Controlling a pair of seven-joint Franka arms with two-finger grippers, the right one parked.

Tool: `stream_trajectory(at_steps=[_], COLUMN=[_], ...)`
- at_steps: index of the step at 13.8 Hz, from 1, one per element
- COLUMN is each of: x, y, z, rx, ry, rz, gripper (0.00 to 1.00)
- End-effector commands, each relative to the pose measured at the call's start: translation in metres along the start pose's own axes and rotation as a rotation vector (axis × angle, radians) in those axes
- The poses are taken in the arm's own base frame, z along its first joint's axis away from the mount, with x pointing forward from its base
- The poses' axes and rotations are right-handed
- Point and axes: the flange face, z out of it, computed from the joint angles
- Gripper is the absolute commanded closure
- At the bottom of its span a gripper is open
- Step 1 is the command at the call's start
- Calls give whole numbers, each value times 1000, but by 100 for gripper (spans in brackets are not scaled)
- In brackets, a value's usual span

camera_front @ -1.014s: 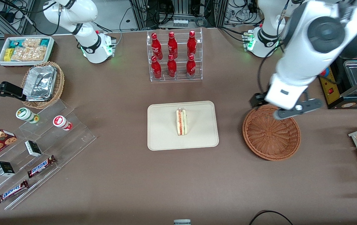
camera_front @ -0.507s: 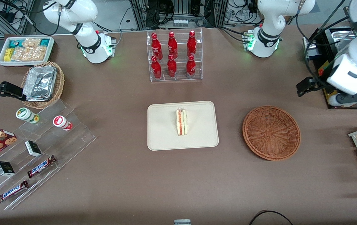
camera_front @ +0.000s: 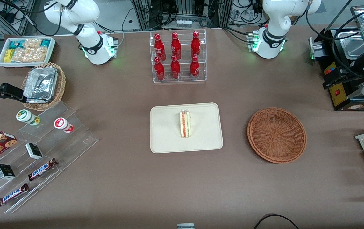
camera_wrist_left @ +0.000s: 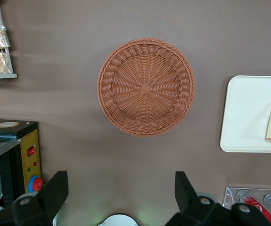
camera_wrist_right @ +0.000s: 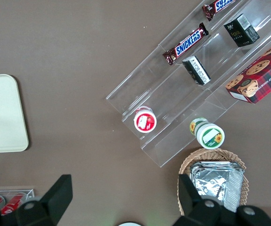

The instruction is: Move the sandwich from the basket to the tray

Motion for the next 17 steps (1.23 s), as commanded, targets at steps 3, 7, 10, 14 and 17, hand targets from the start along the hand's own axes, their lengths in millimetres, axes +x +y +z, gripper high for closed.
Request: stream_trajectory(at_steps=[3,7,10,14,17], x=[-7,-3,6,6,4], y=[-15,-21,-16,-5,5], z=[-6,-3,-3,-1,-7], rx=[-23,-9,-16,-11,-7], ry=[5,0,6,1,12], rz=[18,47,49,66,75], gripper=[0,0,0,0,0])
